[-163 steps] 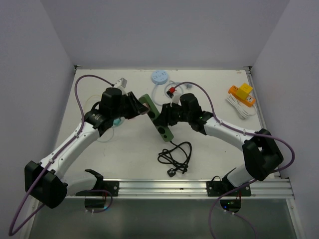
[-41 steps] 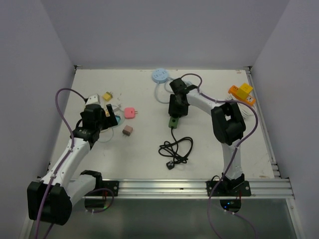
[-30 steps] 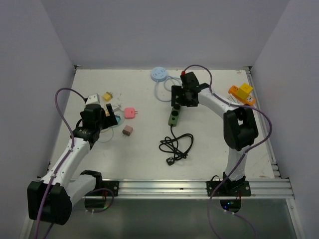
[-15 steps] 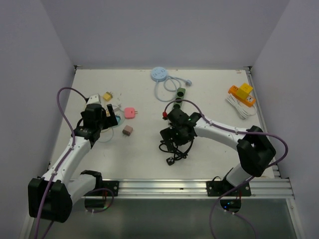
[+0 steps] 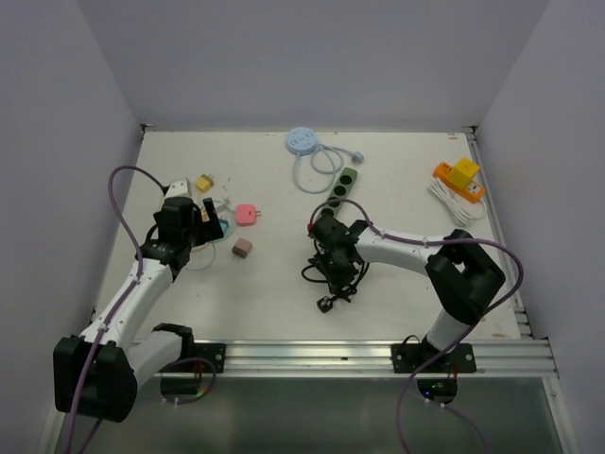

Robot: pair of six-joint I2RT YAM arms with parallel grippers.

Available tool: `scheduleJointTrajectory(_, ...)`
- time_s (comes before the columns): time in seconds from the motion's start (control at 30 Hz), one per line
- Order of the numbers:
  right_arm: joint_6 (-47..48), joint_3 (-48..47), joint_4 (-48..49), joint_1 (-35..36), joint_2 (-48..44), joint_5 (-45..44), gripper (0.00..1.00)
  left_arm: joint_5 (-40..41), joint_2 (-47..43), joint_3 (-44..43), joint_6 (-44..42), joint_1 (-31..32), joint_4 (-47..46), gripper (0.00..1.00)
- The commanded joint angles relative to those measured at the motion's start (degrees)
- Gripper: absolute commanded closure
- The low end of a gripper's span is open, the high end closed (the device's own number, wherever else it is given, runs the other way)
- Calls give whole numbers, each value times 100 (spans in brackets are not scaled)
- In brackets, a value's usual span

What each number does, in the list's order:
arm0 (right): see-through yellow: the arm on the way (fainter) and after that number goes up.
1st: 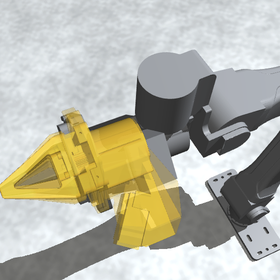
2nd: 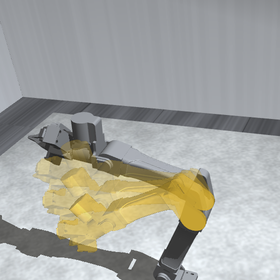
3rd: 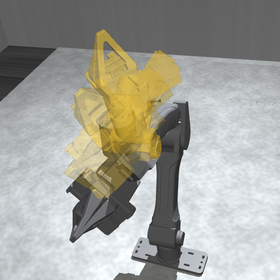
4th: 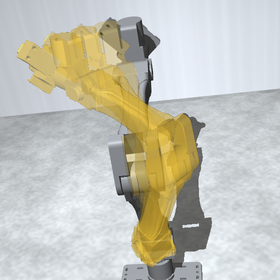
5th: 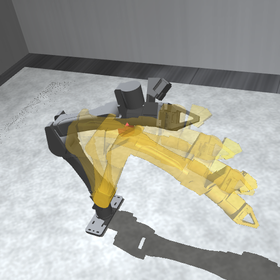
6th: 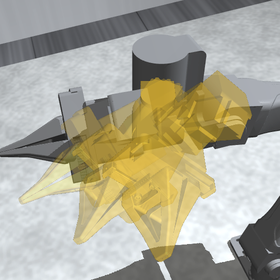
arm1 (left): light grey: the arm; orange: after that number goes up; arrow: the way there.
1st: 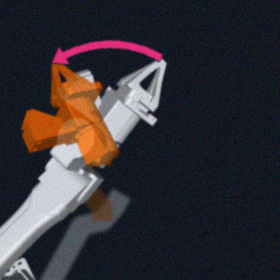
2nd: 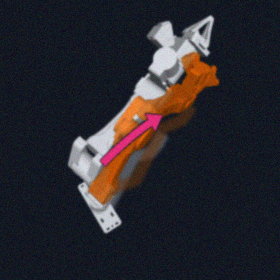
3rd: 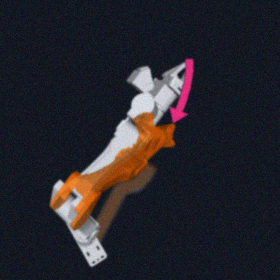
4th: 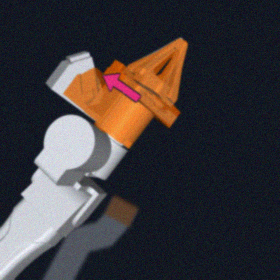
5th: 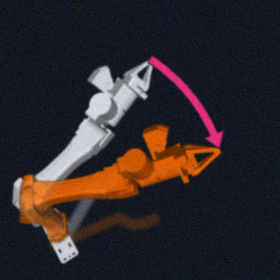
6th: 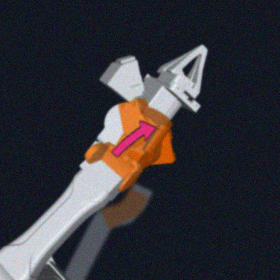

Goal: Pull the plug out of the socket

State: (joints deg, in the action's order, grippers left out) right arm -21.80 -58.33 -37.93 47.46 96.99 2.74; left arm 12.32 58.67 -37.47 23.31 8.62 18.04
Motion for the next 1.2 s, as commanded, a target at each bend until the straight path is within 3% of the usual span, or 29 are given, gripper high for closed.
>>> scheduleJointTrajectory(0.0,0,-469,295,-377,22,-722,100,52,-23,-111,-99,-45,-213,1)
scheduleJointTrajectory(0.2,-88,-1135,277,-1887,-66,-1162,100,16,-32,-94,-81,-45,-231,1)
scheduleJointTrajectory(0.4,-87,-2136,532,-2740,398,-1276,100,51,-40,-93,-81,-45,-222,1)
scheduleJointTrajectory(0.7,27,-4447,700,-3050,1822,-795,100,104,-49,-93,-90,-45,-222,1)
scheduleJointTrajectory(0.9,-271,-4566,936,-3041,2394,-144,97,157,-58,-85,-99,-45,-213,1)
scheduleJointTrajectory(1.0,-228,-4433,1148,-3032,2474,498,82,140,-40,-93,-99,-45,-222,1)
scheduleJointTrajectory(1.03,-193,-4433,1096,-3032,2456,534,69,131,-32,-93,-99,-36,-222,1)
scheduleJointTrajectory(1.17,44,-4179,1034,-3050,1923,220,36,131,-40,-93,-99,-45,-222,1)
